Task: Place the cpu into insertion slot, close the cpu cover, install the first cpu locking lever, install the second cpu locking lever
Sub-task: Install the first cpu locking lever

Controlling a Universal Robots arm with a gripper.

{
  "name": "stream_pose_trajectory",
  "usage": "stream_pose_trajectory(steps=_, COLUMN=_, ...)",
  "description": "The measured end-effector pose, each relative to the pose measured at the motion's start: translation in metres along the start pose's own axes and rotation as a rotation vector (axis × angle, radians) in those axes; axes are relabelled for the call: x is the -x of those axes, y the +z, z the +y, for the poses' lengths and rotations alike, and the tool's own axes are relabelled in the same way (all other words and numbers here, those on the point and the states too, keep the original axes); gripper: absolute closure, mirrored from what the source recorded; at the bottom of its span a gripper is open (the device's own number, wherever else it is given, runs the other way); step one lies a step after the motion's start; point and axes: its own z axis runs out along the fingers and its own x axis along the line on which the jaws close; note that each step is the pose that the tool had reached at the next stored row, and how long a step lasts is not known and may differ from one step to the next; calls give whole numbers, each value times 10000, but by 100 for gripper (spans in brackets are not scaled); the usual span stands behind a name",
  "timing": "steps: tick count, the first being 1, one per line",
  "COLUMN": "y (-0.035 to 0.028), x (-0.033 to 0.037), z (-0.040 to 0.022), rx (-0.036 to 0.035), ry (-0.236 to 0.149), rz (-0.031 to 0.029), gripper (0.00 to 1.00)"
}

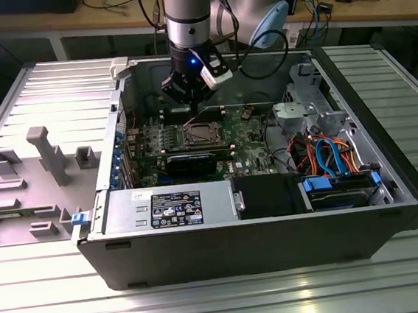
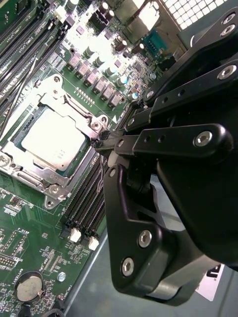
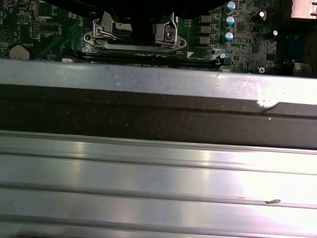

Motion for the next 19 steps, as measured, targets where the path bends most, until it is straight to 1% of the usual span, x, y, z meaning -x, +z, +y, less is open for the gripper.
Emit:
stream_pose_trajectory(steps=2, y=5, x=5, z=0, rx=111, ry=3, rz=-9, gripper=89)
stream_pose_trajectory(steps=3, y=13, x=5, z=2, rx=183, ry=5, rz=-15, gripper=89)
stream_pose_trajectory(steps=7, y=35, x=30, z=7, rx=186, ry=6, rz=-14, gripper=89)
stream_pose_trajectory(steps=10, y=40, x=43, z=33, rx=184, ry=8, rz=-14, gripper=89)
stream_pose_trajectory(steps=12, y=44, x=59, z=34, rx=186, ry=31, rz=-15, gripper=89)
stream_pose_trajectory(steps=14, y=49, x=85, z=33, rx=198, ry=65, rz=-16, gripper=89)
stream_pose_trajectory(steps=15, y=55, x=110, z=31, rx=207, ry=95, rz=-18, gripper=89)
stream_pose_trajectory(steps=19, y=66, x=156, z=28, rx=208, ry=137, rz=-19, gripper=89)
